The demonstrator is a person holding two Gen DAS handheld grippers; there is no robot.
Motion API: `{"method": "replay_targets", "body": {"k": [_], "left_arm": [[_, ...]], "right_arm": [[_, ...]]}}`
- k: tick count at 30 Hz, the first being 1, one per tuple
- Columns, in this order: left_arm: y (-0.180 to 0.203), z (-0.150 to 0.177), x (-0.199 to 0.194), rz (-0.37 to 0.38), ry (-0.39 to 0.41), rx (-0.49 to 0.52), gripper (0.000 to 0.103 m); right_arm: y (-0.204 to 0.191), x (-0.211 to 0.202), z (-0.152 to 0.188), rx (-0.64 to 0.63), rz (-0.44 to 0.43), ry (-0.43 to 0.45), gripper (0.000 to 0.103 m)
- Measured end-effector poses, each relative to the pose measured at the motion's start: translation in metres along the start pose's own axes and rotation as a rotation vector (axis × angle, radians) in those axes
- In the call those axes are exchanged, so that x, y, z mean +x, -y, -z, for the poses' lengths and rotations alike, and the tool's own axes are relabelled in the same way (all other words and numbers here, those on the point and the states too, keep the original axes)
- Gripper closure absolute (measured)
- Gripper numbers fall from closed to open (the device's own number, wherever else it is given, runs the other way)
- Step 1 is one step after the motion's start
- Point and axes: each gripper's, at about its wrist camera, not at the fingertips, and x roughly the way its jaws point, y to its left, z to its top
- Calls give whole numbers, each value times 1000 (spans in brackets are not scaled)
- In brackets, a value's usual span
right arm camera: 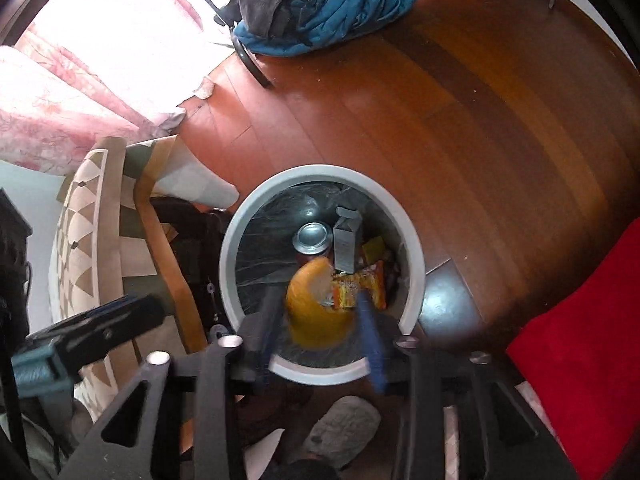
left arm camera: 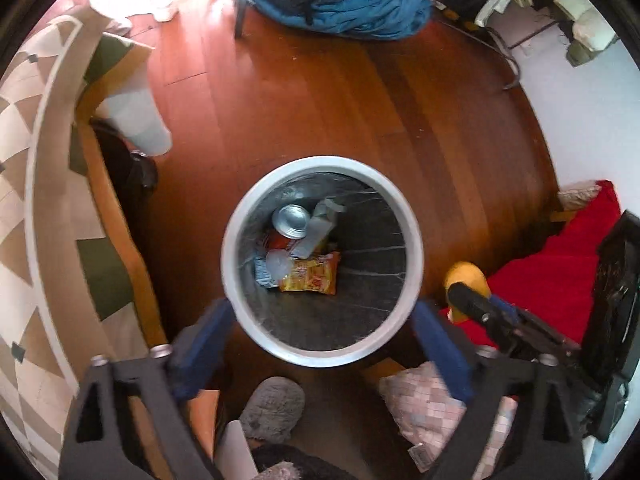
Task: Collect trash
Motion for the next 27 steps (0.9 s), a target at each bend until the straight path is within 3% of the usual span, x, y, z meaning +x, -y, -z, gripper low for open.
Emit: {"method": "replay_targets", "body": {"k": [2, 6, 10, 15, 27], "left_arm": [[-2, 5, -7, -35, 21, 1, 3], [-6, 19, -25, -140, 83, 10, 2], [-7, 44, -49, -228, 145, 11, 2], [-2, 71, -84, -260, 195, 25, 2], [23, 126, -193, -176, 320, 67, 2]], "right_arm": [[-1, -2, 1, 3, 1, 8, 21], [-6, -16, 7, -5, 49, 3, 2], [-10, -41, 22, -30, 113, 4, 1], [-29, -85, 51, -84, 148, 26, 0], [-73, -218, 110, -127, 64, 137, 0]]}}
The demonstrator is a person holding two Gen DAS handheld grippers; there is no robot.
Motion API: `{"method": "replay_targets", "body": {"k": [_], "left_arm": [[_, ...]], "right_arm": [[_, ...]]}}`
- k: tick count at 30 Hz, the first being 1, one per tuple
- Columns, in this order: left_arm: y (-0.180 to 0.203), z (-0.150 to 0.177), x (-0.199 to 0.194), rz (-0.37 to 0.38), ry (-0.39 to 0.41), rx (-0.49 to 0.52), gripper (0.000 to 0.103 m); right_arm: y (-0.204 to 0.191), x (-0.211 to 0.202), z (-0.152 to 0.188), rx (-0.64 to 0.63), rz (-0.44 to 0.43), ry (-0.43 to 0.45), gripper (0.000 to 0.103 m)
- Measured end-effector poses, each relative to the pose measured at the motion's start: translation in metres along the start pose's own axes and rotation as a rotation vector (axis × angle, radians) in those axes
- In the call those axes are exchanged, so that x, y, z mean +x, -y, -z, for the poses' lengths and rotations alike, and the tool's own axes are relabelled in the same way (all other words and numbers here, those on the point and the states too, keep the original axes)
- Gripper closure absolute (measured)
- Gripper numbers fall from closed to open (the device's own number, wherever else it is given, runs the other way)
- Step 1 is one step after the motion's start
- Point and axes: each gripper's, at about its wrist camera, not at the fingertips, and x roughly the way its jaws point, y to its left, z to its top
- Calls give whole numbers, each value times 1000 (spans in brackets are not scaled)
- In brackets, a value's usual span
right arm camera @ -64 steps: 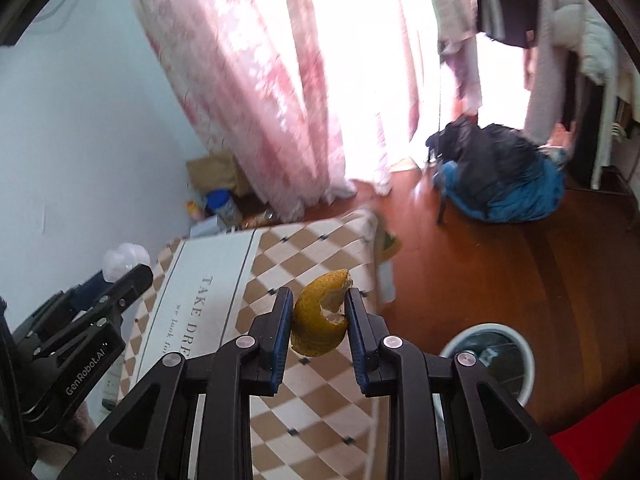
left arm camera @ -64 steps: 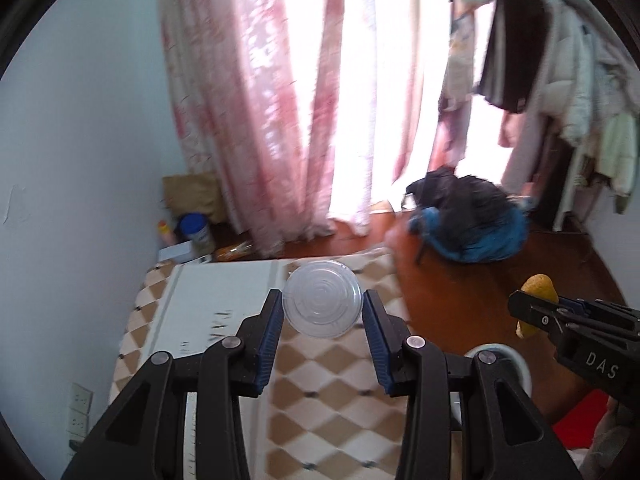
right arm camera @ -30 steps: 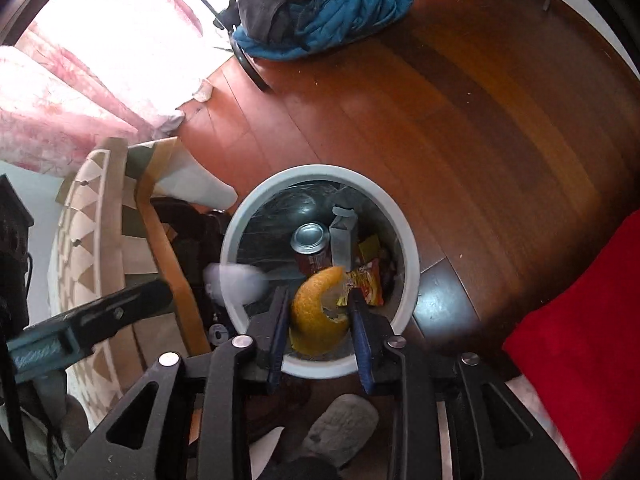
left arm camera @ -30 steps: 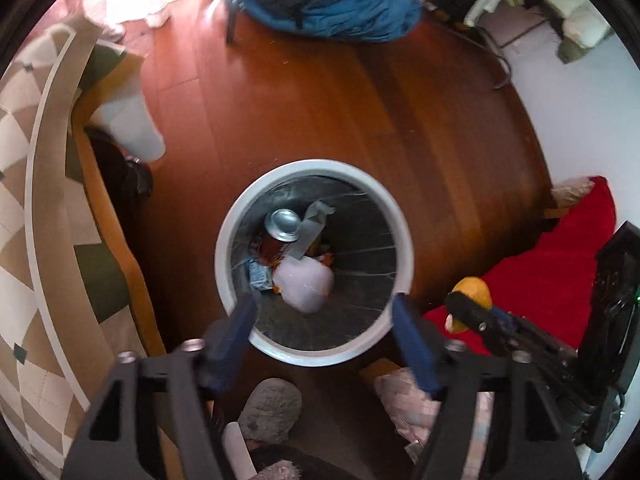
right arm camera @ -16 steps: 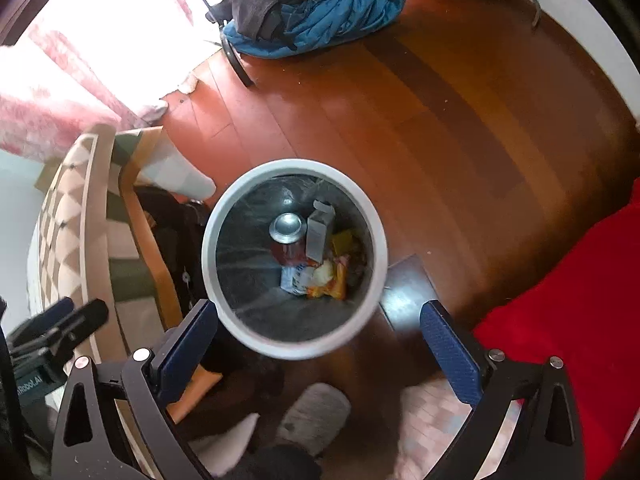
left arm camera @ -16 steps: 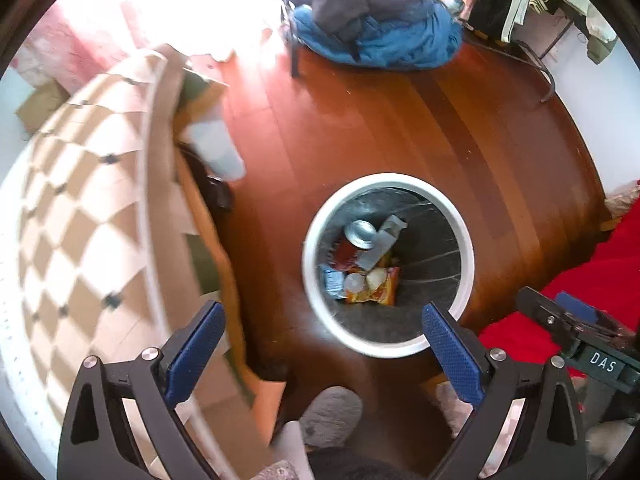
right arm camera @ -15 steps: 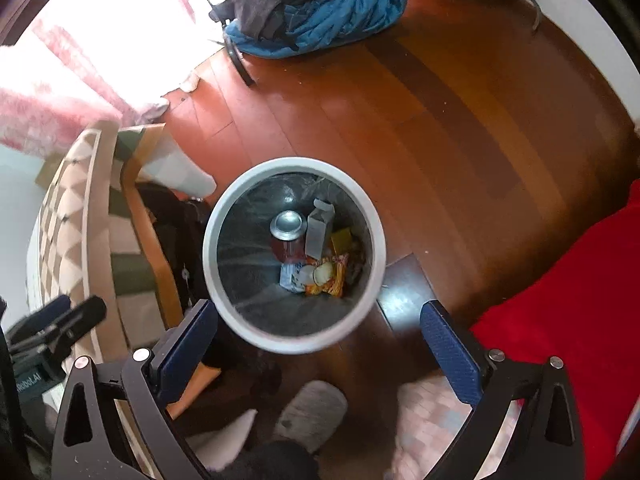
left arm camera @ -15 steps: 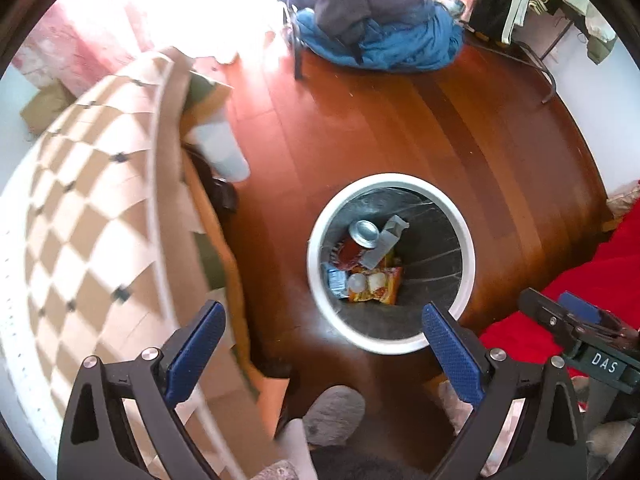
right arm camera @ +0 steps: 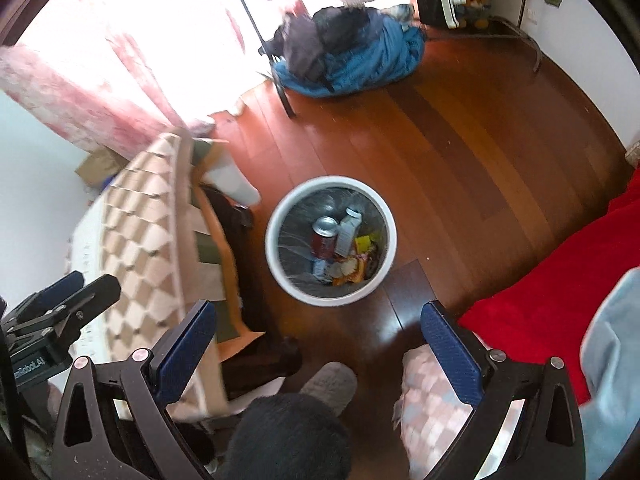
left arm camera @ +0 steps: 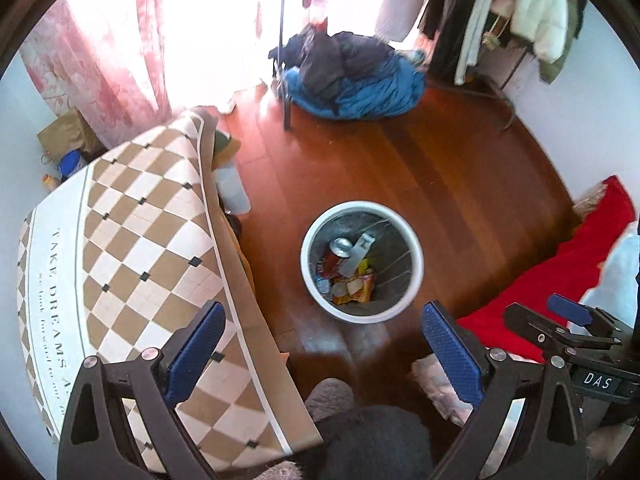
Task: Collect trash
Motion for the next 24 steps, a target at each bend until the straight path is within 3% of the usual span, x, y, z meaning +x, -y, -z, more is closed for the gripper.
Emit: {"method": "replay_targets", "body": {"k": [13, 24], "left_arm": [[-3, 28, -120, 135, 89, 29, 2], [-9, 45, -180, 204, 122, 47, 2]], "right_arm": [[-35, -139, 40, -52, -134, 103, 0], [-56, -193, 67, -81, -217, 111, 0]]}}
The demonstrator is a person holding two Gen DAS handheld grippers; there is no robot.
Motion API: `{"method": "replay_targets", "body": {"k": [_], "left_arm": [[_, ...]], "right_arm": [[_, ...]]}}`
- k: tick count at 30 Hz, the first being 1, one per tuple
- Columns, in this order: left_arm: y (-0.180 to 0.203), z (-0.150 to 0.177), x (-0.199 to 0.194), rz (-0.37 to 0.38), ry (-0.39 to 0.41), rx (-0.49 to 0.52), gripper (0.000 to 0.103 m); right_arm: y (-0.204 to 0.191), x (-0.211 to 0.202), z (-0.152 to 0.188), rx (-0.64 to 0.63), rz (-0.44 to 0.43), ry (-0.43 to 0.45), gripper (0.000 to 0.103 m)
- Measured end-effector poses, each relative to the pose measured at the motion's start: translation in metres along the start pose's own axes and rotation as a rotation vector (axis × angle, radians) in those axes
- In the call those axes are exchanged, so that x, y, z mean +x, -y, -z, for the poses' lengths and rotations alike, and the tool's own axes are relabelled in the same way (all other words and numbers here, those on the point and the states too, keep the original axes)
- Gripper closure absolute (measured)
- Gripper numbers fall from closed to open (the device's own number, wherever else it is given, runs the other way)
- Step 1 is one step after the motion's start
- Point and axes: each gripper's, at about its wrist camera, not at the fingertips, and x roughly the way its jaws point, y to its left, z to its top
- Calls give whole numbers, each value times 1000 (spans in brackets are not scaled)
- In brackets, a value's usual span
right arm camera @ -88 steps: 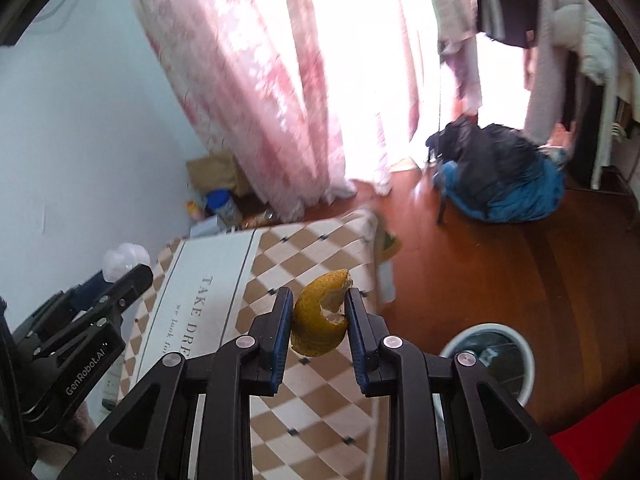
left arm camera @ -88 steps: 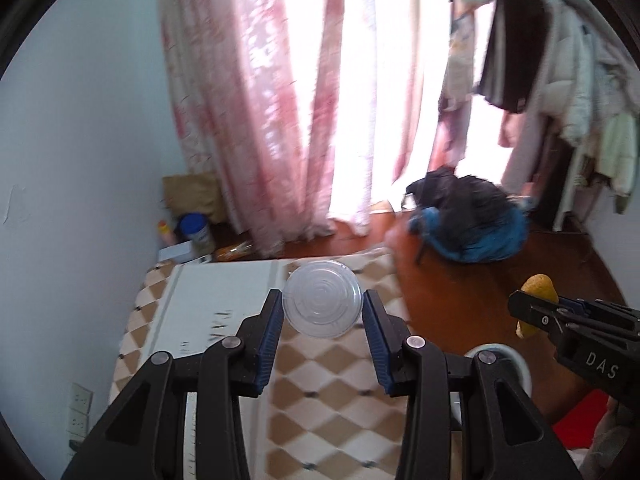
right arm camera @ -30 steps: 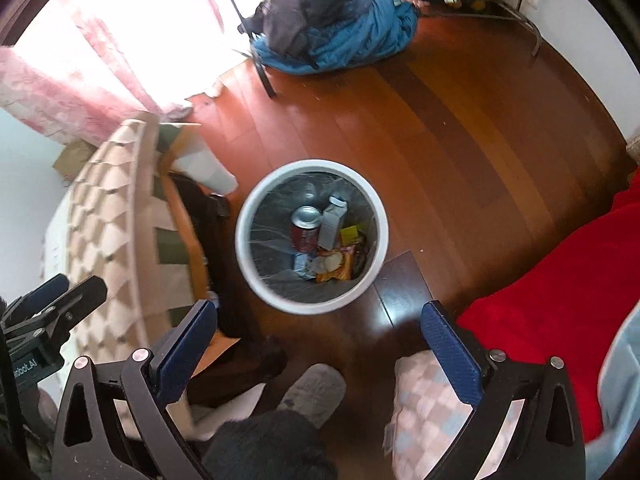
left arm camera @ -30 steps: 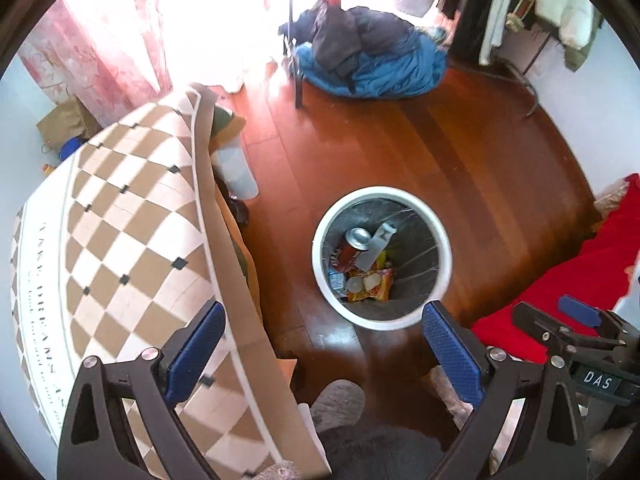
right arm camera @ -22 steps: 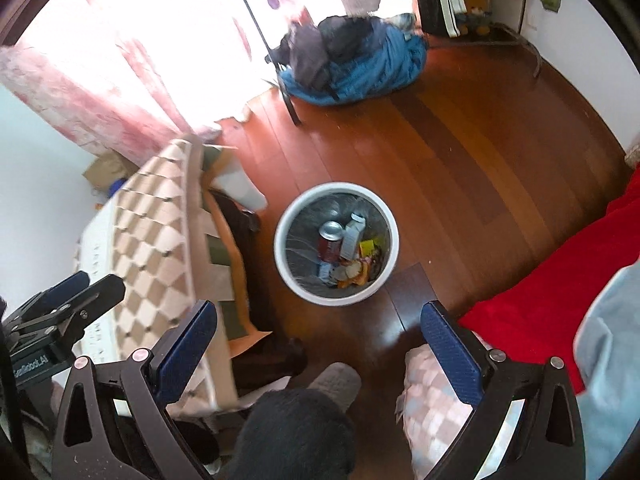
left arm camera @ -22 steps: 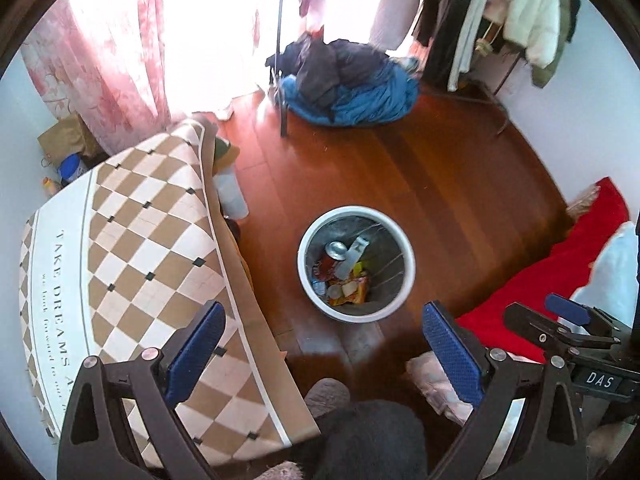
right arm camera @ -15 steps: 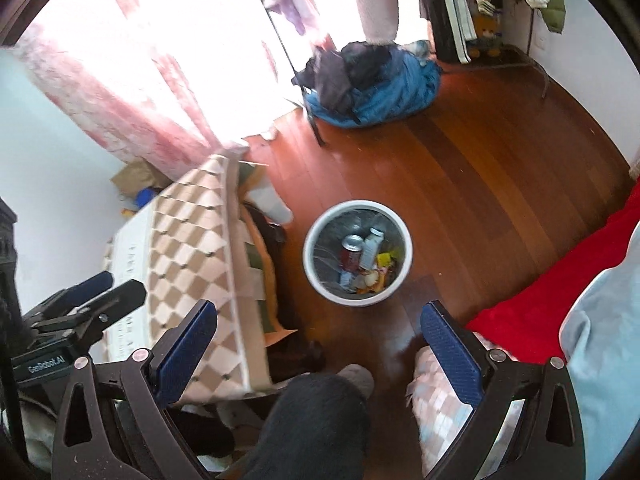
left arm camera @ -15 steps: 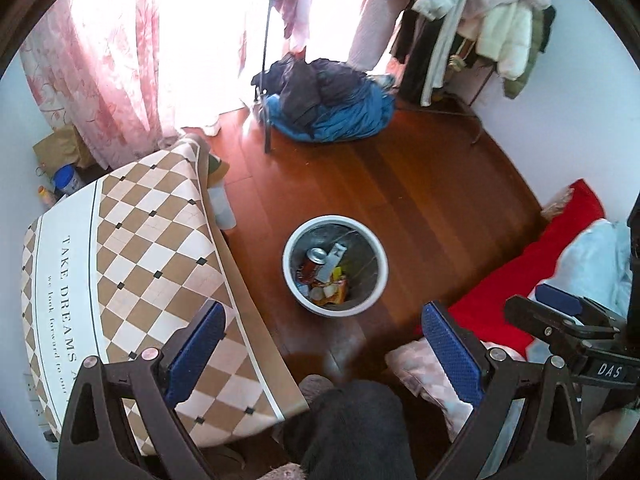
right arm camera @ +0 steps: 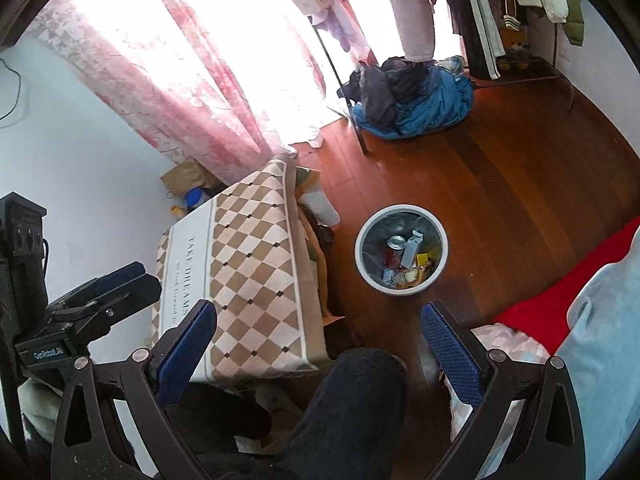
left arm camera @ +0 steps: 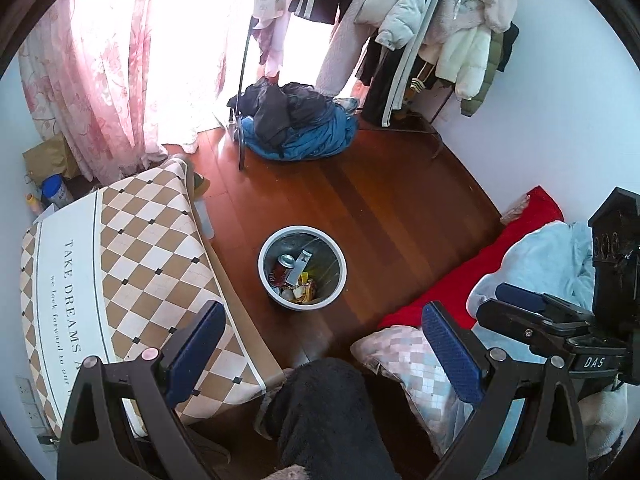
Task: Collect trash
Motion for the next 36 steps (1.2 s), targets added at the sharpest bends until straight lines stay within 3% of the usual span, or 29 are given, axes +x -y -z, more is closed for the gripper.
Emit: {"method": "replay_targets", "body": {"k": [36], "left_arm": [[-11, 9, -12, 23, -15, -16, 0]], "right_arm": [[-13, 6, 7, -40, 12, -60, 0]]}}
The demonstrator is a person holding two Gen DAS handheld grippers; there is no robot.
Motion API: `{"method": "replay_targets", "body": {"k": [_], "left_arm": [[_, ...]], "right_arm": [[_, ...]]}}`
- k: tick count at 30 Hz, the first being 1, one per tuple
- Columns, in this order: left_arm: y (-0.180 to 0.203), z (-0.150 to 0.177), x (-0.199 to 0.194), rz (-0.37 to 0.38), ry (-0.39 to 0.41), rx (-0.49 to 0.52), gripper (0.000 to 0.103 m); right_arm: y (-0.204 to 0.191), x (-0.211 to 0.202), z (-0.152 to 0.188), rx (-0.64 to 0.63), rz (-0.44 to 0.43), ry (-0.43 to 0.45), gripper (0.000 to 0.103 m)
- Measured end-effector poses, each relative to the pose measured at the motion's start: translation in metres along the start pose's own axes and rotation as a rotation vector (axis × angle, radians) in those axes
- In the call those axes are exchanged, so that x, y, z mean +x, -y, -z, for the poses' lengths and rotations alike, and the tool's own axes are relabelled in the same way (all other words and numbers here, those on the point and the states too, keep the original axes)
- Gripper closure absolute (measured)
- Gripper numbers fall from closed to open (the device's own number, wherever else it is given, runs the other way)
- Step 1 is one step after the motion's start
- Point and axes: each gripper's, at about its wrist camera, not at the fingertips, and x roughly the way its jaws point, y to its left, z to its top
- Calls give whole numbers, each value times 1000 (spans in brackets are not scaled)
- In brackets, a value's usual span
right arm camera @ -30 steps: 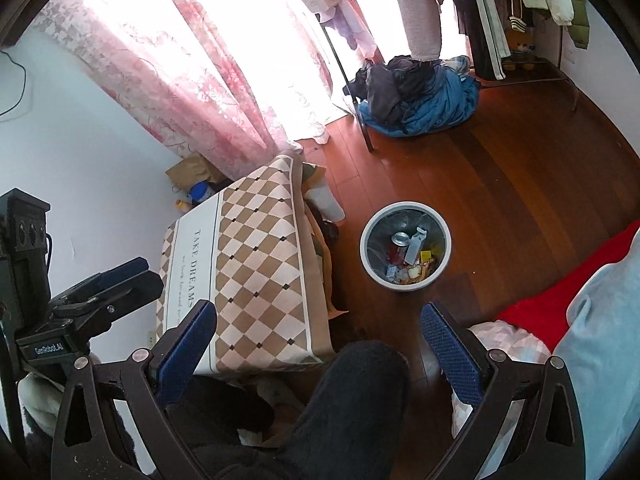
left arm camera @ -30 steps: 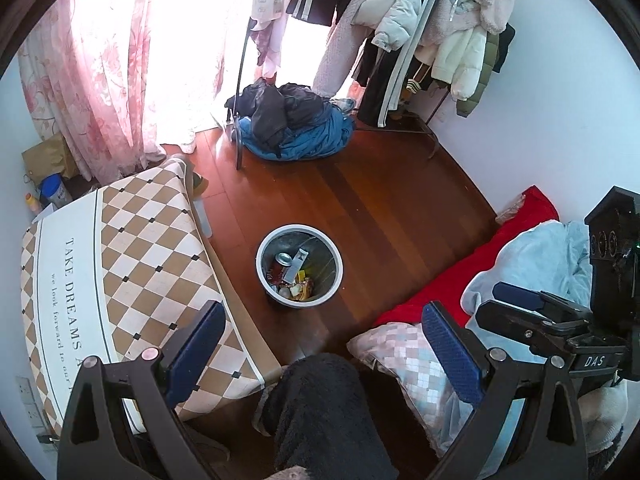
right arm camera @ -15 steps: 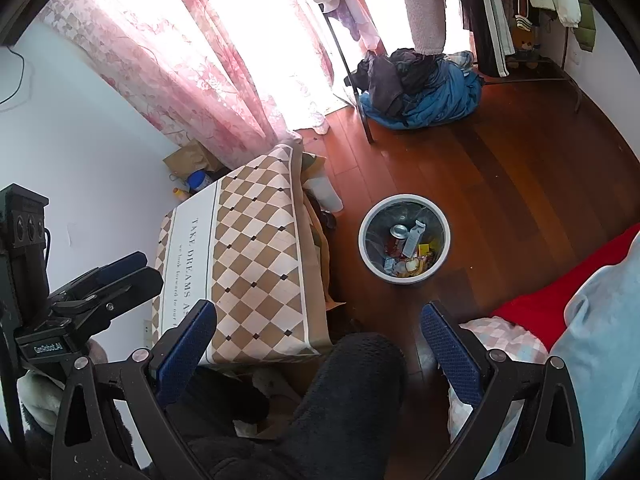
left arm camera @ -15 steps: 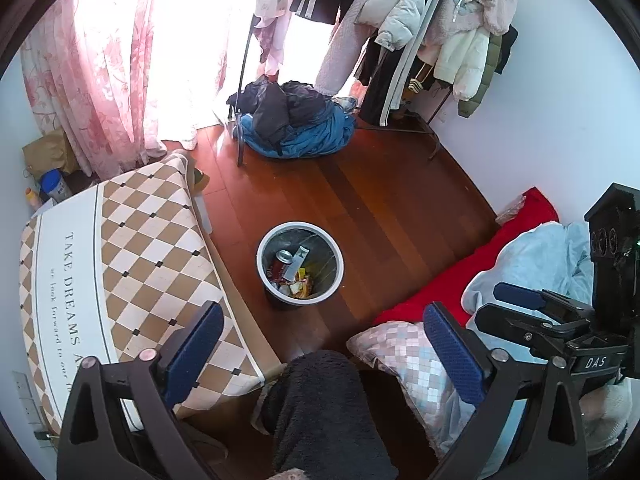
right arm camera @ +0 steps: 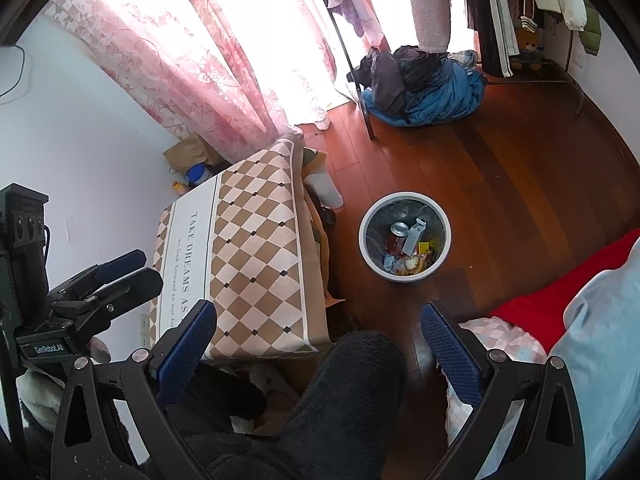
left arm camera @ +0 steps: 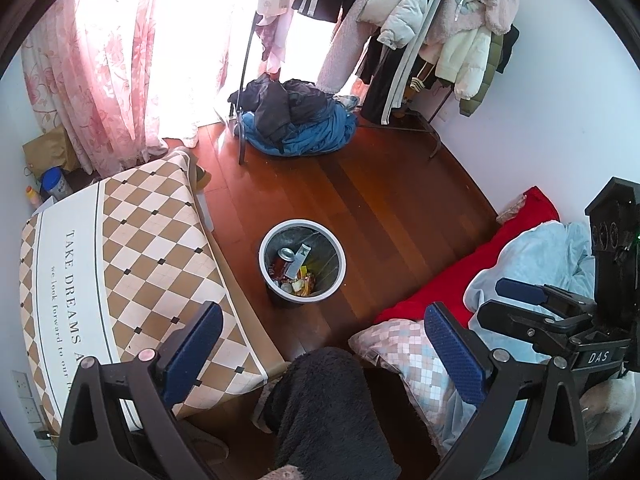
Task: Collect trash
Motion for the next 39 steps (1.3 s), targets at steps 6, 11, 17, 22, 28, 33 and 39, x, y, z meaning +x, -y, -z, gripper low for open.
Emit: {"method": "replay_targets", "body": {"k": [6, 11, 17, 22, 28, 33, 39], "left_arm": [[1, 2, 2, 9, -6, 9, 0], [0, 3, 3, 20, -11, 11, 0], [-1, 4, 3, 26, -13, 15, 0], [0, 5, 4, 26, -14, 15, 0], [-1, 5, 4, 30, -13, 15, 0], [0, 8, 4, 29, -16, 16, 0], [0, 8, 4, 31, -15, 15, 0]], "right_arm": [[-1, 1, 0, -4, 7, -2, 0], [-1, 0, 1, -5, 9, -3, 0], [0, 0, 3, -9, 12, -7, 0], [-2, 0, 3, -10, 17, -5, 0], [-2, 0, 4, -13, 19, -7, 0], [-5, 1, 4, -11, 20, -6, 0], [-6, 1, 6, -11, 22, -7, 0]]}}
